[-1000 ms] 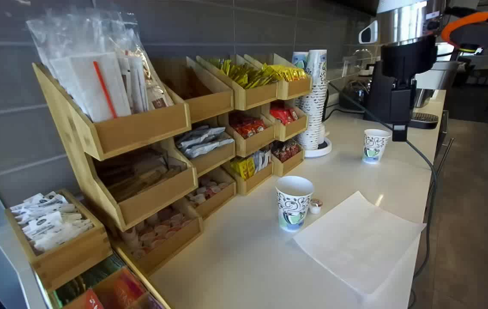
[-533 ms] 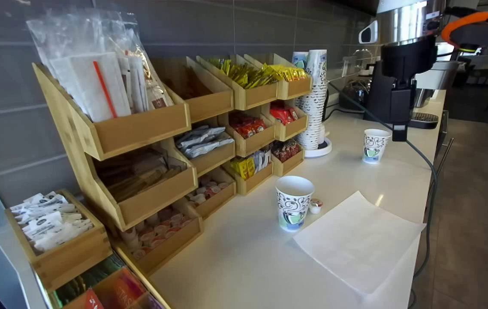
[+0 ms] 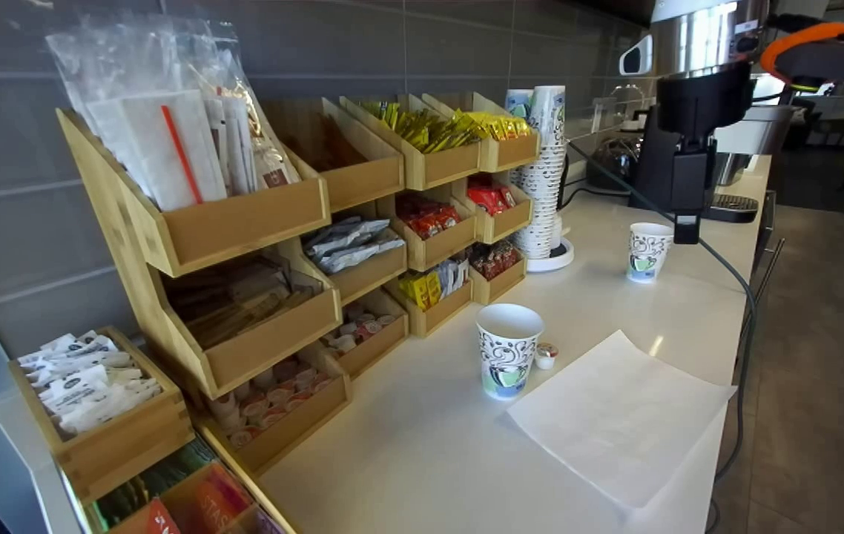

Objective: Pour the contents from the small white container to the left cup

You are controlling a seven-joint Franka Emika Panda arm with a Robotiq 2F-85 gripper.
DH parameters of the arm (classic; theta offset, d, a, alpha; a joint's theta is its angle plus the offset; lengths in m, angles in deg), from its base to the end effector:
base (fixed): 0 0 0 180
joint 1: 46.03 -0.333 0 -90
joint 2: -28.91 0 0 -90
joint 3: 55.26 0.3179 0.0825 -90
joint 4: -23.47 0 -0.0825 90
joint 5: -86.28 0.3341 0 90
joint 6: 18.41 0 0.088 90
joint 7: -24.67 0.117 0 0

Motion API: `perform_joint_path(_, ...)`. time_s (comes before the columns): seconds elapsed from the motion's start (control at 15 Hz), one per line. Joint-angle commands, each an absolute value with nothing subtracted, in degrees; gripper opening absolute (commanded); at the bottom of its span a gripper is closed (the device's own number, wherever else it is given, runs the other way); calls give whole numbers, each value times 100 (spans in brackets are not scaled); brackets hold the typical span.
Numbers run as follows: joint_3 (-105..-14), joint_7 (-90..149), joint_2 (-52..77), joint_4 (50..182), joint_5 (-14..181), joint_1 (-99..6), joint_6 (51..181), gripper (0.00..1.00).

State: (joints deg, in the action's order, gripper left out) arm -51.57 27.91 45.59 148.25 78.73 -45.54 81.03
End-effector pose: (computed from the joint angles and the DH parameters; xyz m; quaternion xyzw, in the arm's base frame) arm 0.4007 0.0113 0.5077 0.9944 0.0133 -0.0716 0.0772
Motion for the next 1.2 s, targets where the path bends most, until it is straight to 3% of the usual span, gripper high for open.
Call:
perform_joint_path(0.0,-5567,2172,4492,15087,8415,-4589,8995,100)
perform_joint_path(0.47,-6163,804,3581,15281,10006,-4591,10479,100)
perform_joint_path(0.73,-6204,126,2831,15062,11243,-4506,10290,100)
perform_joint_path(1.13,-6054,254,2580,15111,11219,-4375,10389,100)
